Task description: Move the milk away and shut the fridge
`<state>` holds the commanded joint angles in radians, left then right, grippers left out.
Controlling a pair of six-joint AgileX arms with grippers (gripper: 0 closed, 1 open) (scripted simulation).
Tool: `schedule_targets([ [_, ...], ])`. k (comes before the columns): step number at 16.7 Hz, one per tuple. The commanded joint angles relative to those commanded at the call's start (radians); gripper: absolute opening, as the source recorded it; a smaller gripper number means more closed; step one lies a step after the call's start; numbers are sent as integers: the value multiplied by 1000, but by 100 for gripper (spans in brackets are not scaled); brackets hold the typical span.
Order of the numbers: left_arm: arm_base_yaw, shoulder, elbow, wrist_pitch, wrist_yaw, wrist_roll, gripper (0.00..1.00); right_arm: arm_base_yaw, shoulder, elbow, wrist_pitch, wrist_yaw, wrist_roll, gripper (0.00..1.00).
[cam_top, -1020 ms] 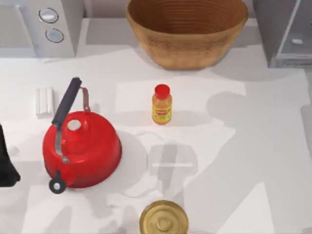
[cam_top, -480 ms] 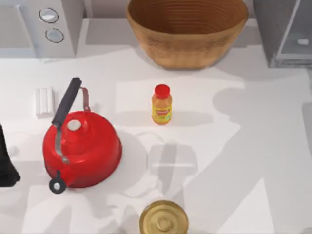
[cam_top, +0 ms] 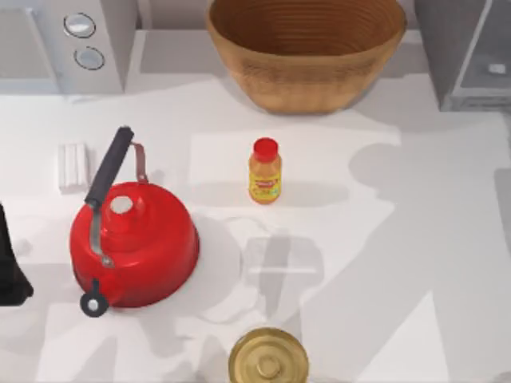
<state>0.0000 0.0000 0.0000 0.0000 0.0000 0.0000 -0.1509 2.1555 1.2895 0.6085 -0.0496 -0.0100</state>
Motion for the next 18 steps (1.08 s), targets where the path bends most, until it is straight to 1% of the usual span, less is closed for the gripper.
schedule_targets([
  [8,0,0,0,0,0,0,100,0,0,0,0,0,0,98],
  [9,0,0,0,0,0,0,100,0,0,0,0,0,0,100],
  [18,0,0,0,0,0,0,100,2,-1,0,0,0,0,100],
])
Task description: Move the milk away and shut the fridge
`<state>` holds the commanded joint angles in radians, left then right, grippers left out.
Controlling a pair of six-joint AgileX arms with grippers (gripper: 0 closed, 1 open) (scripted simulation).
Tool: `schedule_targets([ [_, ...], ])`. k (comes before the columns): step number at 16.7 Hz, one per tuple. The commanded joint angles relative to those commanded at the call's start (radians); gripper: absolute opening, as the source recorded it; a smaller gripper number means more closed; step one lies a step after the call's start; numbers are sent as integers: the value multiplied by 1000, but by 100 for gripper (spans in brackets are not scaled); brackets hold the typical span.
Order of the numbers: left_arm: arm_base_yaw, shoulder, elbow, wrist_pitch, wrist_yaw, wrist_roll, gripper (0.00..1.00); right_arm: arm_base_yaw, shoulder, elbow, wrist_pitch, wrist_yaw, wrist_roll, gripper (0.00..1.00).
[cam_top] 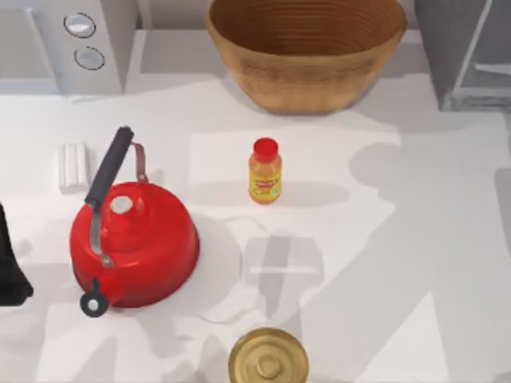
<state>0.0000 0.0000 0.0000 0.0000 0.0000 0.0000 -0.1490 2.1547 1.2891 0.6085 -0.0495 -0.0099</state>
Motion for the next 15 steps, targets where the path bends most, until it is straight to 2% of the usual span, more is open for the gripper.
schedule_targets([
  [3,0,0,0,0,0,0,100,5,-62,-42,-20,2,0,100],
  [7,0,0,0,0,0,0,100,22,-292,-186,-88,7,1,100],
  [11,0,0,0,0,0,0,100,47,-685,-404,-191,16,3,100],
  [15,0,0,0,0,0,0,100,77,-1208,-666,-314,26,5,100],
])
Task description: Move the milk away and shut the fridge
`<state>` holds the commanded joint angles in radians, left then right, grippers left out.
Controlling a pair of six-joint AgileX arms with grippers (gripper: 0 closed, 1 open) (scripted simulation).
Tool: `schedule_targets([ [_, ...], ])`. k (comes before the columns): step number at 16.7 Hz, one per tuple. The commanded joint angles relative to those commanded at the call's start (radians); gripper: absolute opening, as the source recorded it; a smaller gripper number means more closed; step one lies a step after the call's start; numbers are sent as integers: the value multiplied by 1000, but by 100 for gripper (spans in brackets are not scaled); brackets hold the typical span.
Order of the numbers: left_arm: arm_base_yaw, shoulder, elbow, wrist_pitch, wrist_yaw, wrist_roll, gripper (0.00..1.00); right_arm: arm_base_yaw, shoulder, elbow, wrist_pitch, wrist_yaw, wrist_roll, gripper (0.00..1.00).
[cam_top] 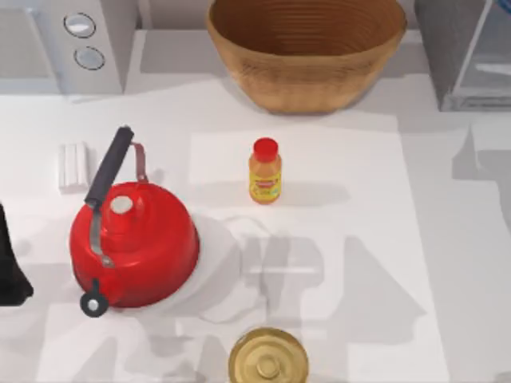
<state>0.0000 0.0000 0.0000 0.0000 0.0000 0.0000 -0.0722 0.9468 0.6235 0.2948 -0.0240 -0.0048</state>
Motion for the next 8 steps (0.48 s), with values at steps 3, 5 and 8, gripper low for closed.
schedule_targets([
  [3,0,0,0,0,0,0,100,23,-368,-203,-95,8,2,100],
  [5,0,0,0,0,0,0,100,38,-565,-329,-155,13,3,100],
  [8,0,0,0,0,0,0,100,57,-786,-490,-231,19,4,100],
])
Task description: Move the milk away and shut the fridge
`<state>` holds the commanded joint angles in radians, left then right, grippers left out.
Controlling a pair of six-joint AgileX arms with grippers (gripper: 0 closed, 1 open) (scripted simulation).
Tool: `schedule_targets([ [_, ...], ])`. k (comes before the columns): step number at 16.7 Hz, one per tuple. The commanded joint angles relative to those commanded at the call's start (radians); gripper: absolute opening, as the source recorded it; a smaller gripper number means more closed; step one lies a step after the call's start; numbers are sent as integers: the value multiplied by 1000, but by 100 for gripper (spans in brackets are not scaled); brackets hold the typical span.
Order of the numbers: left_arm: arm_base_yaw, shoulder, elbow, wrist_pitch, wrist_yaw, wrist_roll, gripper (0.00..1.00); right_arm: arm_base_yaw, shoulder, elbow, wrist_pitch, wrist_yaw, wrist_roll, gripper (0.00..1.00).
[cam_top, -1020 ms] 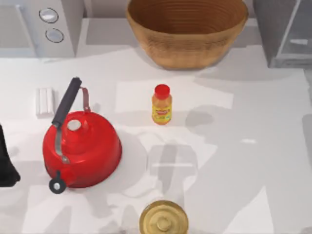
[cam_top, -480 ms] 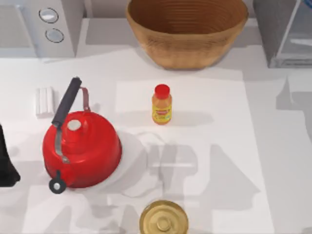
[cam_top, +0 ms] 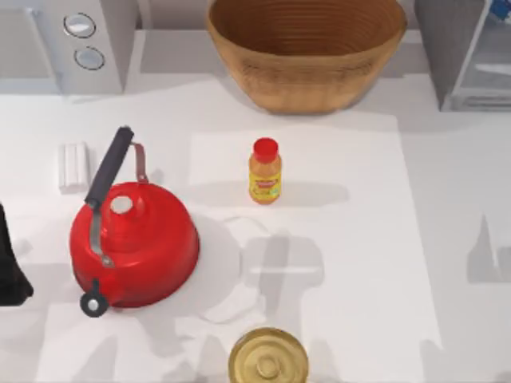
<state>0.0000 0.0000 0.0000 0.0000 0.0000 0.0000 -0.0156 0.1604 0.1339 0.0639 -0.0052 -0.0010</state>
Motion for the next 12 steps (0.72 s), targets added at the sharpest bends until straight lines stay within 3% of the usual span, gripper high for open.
schedule_targets([
  [4,0,0,0,0,0,0,100,14,-149,-124,-59,5,1,100],
  [12,0,0,0,0,0,0,100,13,-167,-123,-75,5,1,100],
])
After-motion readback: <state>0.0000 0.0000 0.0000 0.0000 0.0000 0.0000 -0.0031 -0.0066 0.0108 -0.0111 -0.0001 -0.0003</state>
